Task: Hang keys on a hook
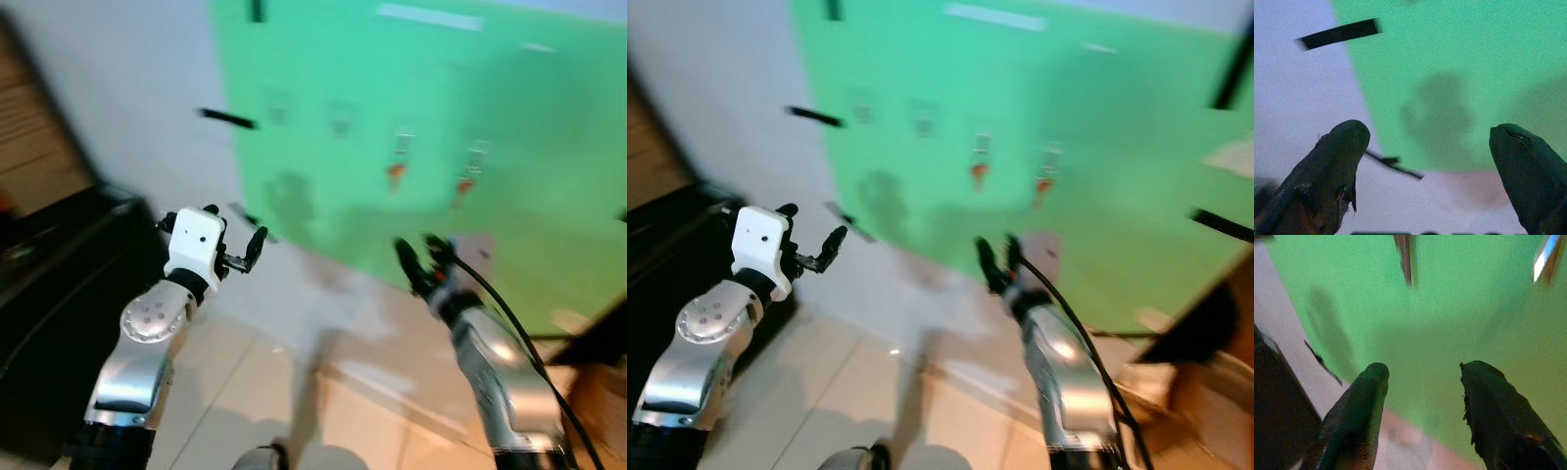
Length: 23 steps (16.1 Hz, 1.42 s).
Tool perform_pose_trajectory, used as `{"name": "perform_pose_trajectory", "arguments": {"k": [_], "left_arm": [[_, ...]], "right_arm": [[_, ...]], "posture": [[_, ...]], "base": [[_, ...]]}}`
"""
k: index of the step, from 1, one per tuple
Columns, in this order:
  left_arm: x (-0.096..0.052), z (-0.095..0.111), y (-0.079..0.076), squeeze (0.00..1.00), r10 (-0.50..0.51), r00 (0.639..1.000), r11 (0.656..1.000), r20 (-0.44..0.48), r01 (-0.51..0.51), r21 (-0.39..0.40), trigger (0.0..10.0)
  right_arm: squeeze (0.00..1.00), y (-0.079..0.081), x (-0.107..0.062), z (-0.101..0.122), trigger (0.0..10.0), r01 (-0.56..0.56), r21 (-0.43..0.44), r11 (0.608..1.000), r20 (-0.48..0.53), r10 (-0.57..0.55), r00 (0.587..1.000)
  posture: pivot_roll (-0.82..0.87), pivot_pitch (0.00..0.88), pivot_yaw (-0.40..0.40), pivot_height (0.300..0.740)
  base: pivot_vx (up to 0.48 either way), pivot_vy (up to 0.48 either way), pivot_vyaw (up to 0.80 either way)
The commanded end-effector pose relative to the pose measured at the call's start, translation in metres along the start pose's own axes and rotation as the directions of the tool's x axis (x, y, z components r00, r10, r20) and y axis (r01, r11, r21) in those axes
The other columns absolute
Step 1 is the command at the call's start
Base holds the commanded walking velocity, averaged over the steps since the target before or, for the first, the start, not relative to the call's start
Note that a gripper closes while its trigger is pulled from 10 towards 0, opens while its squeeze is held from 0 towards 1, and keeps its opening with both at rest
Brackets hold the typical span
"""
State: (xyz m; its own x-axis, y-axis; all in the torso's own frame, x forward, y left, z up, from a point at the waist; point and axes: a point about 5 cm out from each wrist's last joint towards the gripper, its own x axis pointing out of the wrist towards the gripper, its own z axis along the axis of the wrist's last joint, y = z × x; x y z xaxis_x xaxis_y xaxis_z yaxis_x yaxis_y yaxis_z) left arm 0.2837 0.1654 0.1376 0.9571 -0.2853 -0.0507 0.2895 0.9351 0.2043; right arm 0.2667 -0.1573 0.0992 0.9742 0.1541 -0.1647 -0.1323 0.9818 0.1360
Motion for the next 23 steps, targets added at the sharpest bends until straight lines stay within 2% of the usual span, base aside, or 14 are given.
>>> {"name": "perform_pose_trajectory", "arguments": {"k": [1, 3, 4, 6, 9, 14, 16, 19, 23], "left_arm": [[0.0, -0.002, -0.001, 0.0, 0.023, 1.0, 1.0, -0.015, -0.022, 0.02, 10.0], [0.001, -0.006, 0.0, 0.0, 0.05, 0.998, 0.998, -0.03, -0.048, 0.045, 10.0], [0.0, -0.008, 0.002, 0.0, 0.066, 0.997, 0.996, -0.034, -0.064, 0.057, 10.0], [-0.001, -0.011, 0.001, 0.0, 0.07, 0.997, 0.996, -0.039, -0.068, 0.053, 10.0], [-0.001, -0.012, -0.001, 0.0, 0.071, 0.997, 0.997, -0.039, -0.069, 0.041, 10.0], [-0.003, -0.016, -0.001, 0.0, 0.068, 0.996, 0.998, -0.052, -0.067, 0.021, 10.0], [-0.002, -0.016, -0.002, 0.0, 0.065, 0.996, 0.998, -0.054, -0.064, 0.02, 10.0], [-0.001, -0.017, -0.001, 0.0, 0.068, 0.996, 0.998, -0.056, -0.067, 0.021, 10.0], [0.0, -0.017, -0.001, 0.0, 0.072, 0.996, 0.997, -0.057, -0.07, 0.025, 10.0]], "right_arm": [[1.0, -0.007, -0.005, -0.003, 10.0, 0.054, 0.032, 0.998, -0.016, -0.054, 0.998], [1.0, -0.011, -0.011, -0.007, 10.0, 0.085, 0.029, 0.996, -0.027, -0.084, 0.996], [1.0, -0.013, -0.014, -0.009, 10.0, 0.097, -0.017, 0.995, -0.028, -0.097, 0.995], [1.0, -0.014, -0.015, -0.008, 10.0, 0.121, -0.008, 0.993, -0.021, -0.121, 0.992], [1.0, -0.018, -0.012, -0.006, 10.0, 0.168, -0.079, 0.983, -0.042, -0.171, 0.984], [1.0, -0.011, -0.008, -0.001, 10.0, 0.127, -0.093, 0.988, -0.021, -0.13, 0.991], [1.0, -0.009, -0.007, 0.001, 10.0, 0.114, -0.071, 0.991, -0.022, -0.116, 0.993], [1.0, -0.011, -0.005, 0.001, 10.0, 0.14, -0.083, 0.987, -0.019, -0.142, 0.99], [1.0, -0.016, -0.003, 0.002, 10.0, 0.179, -0.085, 0.98, -0.018, -0.181, 0.983]], "posture": [[-0.05, 0.0, 0.046, 0.74], [-0.06, 0.0, 0.051, 0.74], [-0.07, 0.0, 0.056, 0.74], [-0.08, 0.0, 0.062, 0.74], [-0.08, 0.0, 0.068, 0.74], [-0.07, 0.0, 0.059, 0.74], [-0.07, 0.0, 0.054, 0.74], [-0.06, 0.0, 0.045, 0.74], [-0.06, 0.0, 0.036, 0.74]], "base": [[0.0, 0.0, 0.79], [0.0, 0.0, 0.77], [0.0, 0.0, 0.74], [0.0, 0.0, 0.75], [0.0, 0.0, 0.0], [0.05, 0.0, 0.0], [0.268, 0.0, 0.8], [0.279, 0.0, 0.8], [0.28, 0.0, 0.0]]}}
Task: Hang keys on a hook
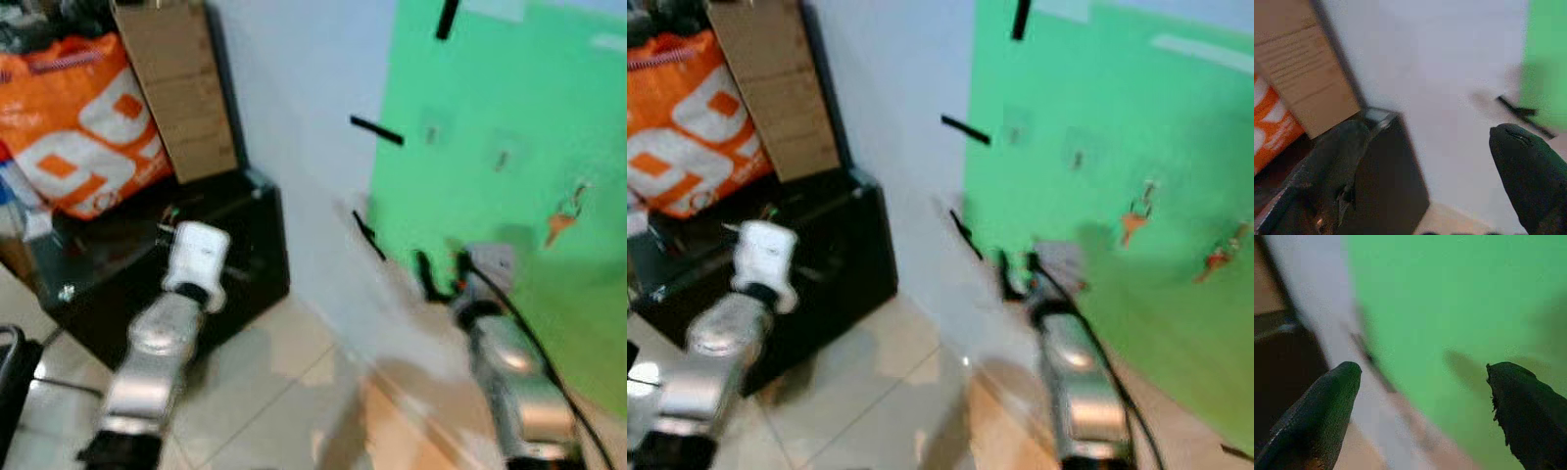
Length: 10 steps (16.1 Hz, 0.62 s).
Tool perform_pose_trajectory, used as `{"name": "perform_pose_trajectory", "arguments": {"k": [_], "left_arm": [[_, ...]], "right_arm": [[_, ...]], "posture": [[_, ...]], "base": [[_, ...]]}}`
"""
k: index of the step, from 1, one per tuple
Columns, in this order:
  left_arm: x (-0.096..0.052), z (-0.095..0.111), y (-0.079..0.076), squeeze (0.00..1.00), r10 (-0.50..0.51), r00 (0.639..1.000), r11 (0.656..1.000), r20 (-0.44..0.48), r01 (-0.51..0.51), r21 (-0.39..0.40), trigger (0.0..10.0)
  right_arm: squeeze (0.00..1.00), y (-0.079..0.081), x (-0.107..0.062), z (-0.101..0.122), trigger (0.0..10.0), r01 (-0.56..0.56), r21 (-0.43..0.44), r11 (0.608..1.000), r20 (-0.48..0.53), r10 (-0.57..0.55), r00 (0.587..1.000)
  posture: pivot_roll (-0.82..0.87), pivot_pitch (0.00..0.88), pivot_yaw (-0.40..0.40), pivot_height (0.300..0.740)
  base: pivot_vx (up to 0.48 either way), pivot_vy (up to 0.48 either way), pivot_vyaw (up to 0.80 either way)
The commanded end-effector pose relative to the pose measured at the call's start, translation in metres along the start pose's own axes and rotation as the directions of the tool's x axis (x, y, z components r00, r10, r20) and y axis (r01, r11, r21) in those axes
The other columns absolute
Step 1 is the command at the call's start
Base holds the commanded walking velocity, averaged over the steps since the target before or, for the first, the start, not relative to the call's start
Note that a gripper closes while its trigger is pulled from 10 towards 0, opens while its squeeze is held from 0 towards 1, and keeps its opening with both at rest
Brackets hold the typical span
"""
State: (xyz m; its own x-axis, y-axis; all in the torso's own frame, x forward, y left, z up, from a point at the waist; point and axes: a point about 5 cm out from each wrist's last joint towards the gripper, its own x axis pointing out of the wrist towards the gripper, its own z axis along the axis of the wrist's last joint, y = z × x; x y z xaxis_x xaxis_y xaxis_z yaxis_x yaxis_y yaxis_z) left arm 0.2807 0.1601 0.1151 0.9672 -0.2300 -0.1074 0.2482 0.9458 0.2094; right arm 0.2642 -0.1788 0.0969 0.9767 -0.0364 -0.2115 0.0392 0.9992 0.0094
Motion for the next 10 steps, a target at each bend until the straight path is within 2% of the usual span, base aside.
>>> {"name": "perform_pose_trajectory", "arguments": {"k": [1, 6, 7, 10], "left_arm": [[-0.0004, 0.004, 0.0092, 0.0, 0.03, 1.0, 0.999, 0.009, -0.03, 0.021, 10.0], [0.0021, 0.0048, 0.0103, 0.0, 0.03, 0.999, 0.999, 0.012, -0.03, 0.025, 10.0], [0.0024, 0.0051, 0.011, 0.0, 0.032, 0.999, 0.999, 0.014, -0.032, 0.025, 10.0], [0.0033, 0.0056, 0.0123, 0.0, 0.034, 0.999, 0.999, 0.017, -0.035, 0.029, 10.0]], "right_arm": [[1.0, 0.006, 0.0015, 0.0026, 10.0, -0.014, 0.011, 1.0, 0.005, 0.014, 1.0], [1.0, 0.0119, 0.0023, 0.0045, 10.0, -0.065, -0.003, 0.998, 0.004, 0.065, 0.998], [1.0, 0.0135, 0.0025, 0.0051, 10.0, -0.088, 0.019, 0.996, 0.009, 0.087, 0.996], [1.0, 0.0144, 0.0033, 0.0051, 10.0, -0.086, 0.015, 0.996, 0.004, 0.086, 0.996]], "posture": [[-0.06, 0.0, 0.035, 0.74], [-0.06, 0.0, 0.03, 0.74], [-0.05, 0.0, 0.027, 0.74], [-0.05, 0.0, 0.023, 0.74]], "base": [[0.274, 0.0, 0.0], [0.276, 0.0, 0.0], [0.281, 0.0, 0.79], [0.279, 0.0, 0.66]]}}
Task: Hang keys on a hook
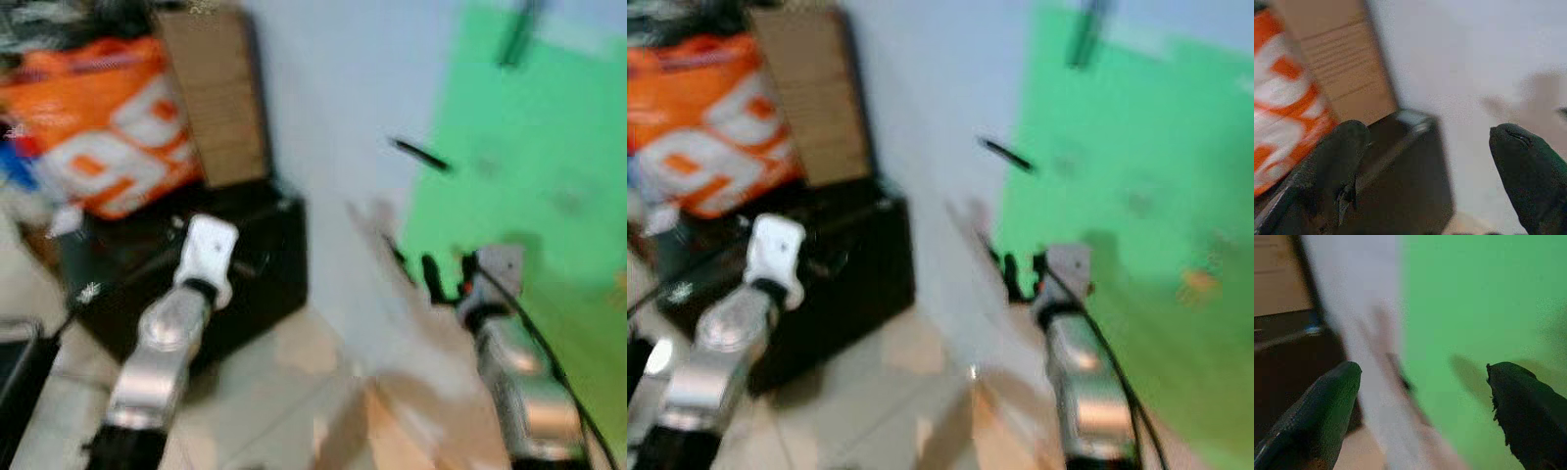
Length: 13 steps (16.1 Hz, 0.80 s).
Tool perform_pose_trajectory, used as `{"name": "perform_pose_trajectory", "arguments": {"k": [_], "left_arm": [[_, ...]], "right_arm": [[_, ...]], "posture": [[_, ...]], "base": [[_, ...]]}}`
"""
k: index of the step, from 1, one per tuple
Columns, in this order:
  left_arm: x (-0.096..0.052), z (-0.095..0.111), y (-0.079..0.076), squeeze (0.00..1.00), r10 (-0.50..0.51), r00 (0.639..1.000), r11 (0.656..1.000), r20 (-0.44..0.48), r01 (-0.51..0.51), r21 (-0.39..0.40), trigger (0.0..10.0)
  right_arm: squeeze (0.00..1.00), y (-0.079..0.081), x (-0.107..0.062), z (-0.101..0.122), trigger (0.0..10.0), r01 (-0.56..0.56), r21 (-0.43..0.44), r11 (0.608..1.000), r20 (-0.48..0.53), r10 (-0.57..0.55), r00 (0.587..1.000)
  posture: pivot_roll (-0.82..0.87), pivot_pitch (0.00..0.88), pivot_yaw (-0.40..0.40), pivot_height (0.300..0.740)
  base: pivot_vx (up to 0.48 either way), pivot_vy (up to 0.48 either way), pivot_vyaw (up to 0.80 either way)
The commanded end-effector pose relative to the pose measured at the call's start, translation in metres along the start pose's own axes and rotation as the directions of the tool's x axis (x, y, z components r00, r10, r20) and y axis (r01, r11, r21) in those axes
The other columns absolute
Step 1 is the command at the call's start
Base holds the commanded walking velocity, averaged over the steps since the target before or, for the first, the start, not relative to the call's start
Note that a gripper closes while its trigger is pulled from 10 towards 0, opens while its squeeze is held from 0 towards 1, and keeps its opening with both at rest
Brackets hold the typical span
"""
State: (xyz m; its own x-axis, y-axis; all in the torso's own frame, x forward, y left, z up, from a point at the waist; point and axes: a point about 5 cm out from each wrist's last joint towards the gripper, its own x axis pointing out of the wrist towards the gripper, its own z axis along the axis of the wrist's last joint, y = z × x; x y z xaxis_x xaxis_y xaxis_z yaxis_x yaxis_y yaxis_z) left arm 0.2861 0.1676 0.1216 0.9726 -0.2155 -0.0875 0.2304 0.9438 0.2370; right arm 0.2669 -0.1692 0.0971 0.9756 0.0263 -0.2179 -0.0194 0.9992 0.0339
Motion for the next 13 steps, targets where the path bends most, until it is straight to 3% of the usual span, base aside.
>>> {"name": "perform_pose_trajectory", "arguments": {"k": [1, 6, 10, 13], "left_arm": [[0.0008, 0.0007, 0.0027, 0.0, 0.016, 1.0, 1.0, 0.001, -0.016, 0.003, 10.0], [0.0006, 0.0, 0.0034, 0.0, 0.018, 1.0, 1.0, 0.0, -0.018, 0.003, 10.0], [-0.0004, -0.0004, 0.0053, 0.0, 0.023, 1.0, 1.0, 0.0, -0.023, 0.007, 10.0], [-0.0001, -0.0005, 0.0046, 0.0, 0.021, 1.0, 1.0, -0.002, -0.021, 0.007, 10.0]], "right_arm": [[1.0, 0.0044, 0.0016, 0.0044, 10.0, -0.021, 0.002, 1.0, 0.01, 0.021, 1.0], [1.0, 0.0057, 0.0019, 0.0042, 10.0, -0.038, -0.006, 0.999, 0.005, 0.038, 0.999], [1.0, 0.0075, 0.0037, 0.0042, 10.0, -0.037, -0.01, 0.999, 0.001, 0.037, 0.999], [1.0, 0.008, 0.0033, 0.0037, 10.0, -0.042, -0.016, 0.999, -0.003, 0.042, 0.999]], "posture": [[-0.05, 0.0, 0.023, 0.74], [-0.05, 0.0, 0.02, 0.74], [-0.04, 0.0, 0.017, 0.74], [-0.04, 0.0, 0.023, 0.74]], "base": [[0.281, 0.0, 0.0], [0.283, 0.0, 0.0], [0.281, 0.0, 0.71], [0.281, 0.0, 0.0]]}}
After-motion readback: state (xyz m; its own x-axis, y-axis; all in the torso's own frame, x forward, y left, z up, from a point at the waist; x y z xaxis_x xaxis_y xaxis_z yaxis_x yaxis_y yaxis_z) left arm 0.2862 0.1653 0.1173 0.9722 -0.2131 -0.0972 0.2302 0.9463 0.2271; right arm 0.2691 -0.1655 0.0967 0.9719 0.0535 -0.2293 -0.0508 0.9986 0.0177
